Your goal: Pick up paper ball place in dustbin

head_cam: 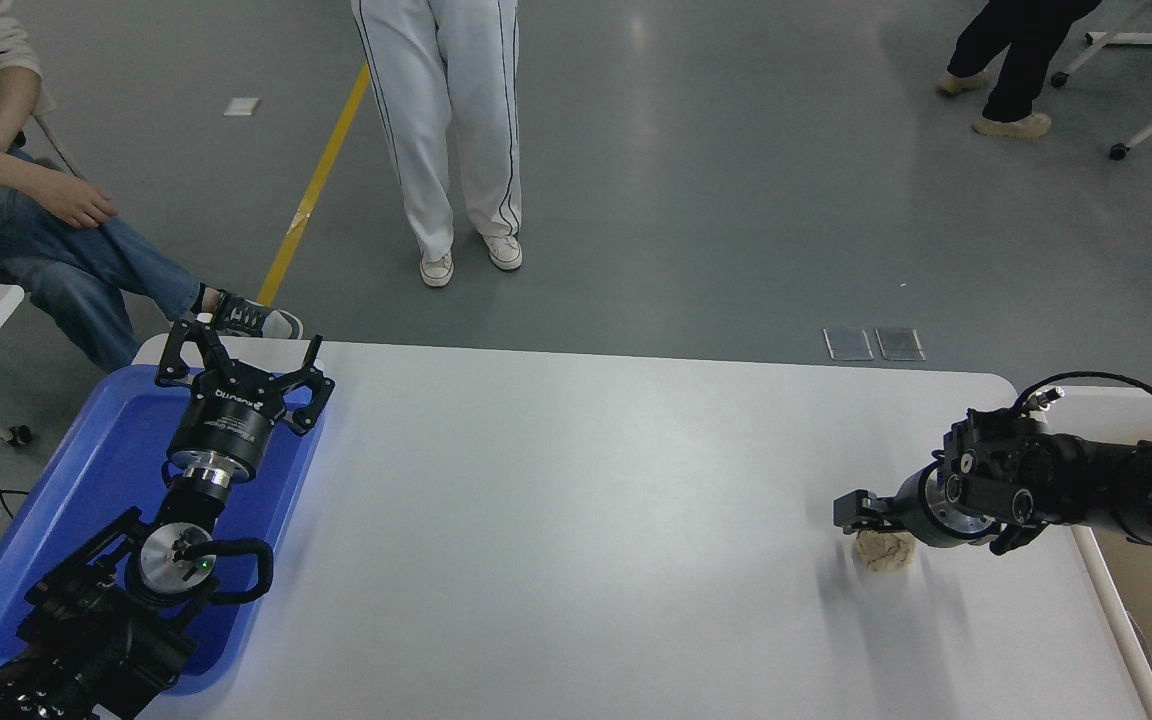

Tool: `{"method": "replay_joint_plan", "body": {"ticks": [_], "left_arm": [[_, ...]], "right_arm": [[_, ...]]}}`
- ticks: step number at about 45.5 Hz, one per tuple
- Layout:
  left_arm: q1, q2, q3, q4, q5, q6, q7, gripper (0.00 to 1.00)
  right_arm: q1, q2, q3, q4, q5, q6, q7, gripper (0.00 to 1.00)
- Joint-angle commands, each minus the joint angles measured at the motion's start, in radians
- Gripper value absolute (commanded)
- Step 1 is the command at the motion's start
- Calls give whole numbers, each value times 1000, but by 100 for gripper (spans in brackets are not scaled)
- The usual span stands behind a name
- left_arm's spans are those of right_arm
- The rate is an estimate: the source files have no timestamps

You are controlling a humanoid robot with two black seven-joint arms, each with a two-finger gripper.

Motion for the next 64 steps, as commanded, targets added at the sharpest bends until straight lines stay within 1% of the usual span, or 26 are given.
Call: {"method": "replay_joint_plan", "body": {"ticks": [1, 13, 20, 24, 25, 27, 32, 38, 43, 50, 54, 64], "left_arm": [[0, 0, 0, 0, 0, 1, 0, 100], [0, 0, 0, 0, 0, -1, 0, 100], [0, 0, 0, 0, 0, 1, 0, 100], [0, 0, 0, 0, 0, 1, 0, 100], [0, 0, 0, 0, 0, 1, 0, 100], [0, 0, 0, 0, 0, -1, 0, 100], [0, 0, 0, 0, 0, 1, 0, 100], [0, 0, 0, 0, 0, 1, 0, 100], [0, 0, 0, 0, 0, 1, 0, 100], [0, 0, 0, 0, 0, 1, 0, 100], [0, 0, 0, 0, 0, 1, 0, 100], [0, 0, 0, 0, 0, 1, 0, 100]], "right_arm": [[-15, -1, 6, 0, 4, -39, 0, 100], [-25, -1, 5, 0, 1, -65, -2, 99], [-31, 1, 5, 11, 4, -65, -2, 93], [-35, 1, 5, 14, 6, -59, -2, 81], [-35, 1, 5, 17, 6, -51, -3, 73], [-35, 1, 5, 25, 6, -49, -5, 66], [-31, -2, 5, 43, 7, -48, -6, 45], [-22, -8, 6, 60, 24, -48, -8, 16], [1, -19, 5, 80, 70, -46, -9, 1], [76, -77, -12, 162, 96, -23, -14, 0], [114, -106, -15, 196, 98, 30, -34, 0], [154, -134, -21, 261, 95, 55, -38, 0]]}}
